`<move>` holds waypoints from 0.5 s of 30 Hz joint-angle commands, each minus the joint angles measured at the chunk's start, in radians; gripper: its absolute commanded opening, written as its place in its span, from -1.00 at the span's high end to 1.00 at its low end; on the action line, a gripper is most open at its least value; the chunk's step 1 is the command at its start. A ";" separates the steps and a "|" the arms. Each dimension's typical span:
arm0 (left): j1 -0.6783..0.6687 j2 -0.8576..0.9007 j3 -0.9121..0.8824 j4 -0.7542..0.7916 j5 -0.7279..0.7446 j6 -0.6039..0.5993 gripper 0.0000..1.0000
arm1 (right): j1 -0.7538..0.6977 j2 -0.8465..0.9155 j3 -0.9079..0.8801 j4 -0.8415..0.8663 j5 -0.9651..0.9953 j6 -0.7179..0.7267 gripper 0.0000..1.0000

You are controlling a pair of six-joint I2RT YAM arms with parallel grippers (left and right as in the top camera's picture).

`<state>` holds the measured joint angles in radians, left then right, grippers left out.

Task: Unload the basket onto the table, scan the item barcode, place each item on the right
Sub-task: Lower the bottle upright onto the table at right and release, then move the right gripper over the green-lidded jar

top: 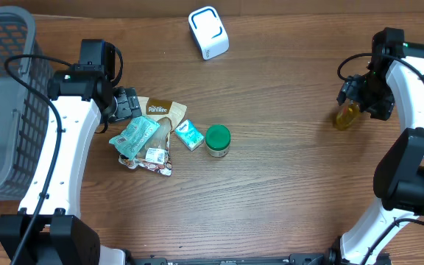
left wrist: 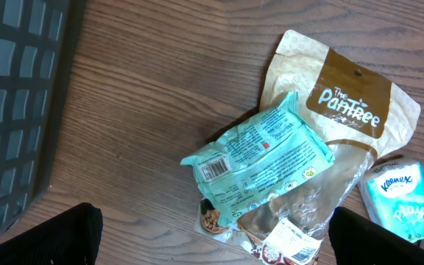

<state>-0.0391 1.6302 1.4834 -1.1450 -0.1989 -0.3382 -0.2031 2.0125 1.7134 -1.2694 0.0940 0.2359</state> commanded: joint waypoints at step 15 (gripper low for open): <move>-0.002 0.004 0.009 0.000 -0.003 -0.010 -0.99 | 0.108 -0.088 0.282 -0.154 -0.177 0.000 -0.71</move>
<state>-0.0391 1.6306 1.4834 -1.1450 -0.1989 -0.3382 -0.1421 1.9434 1.9781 -1.4044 0.0238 0.2356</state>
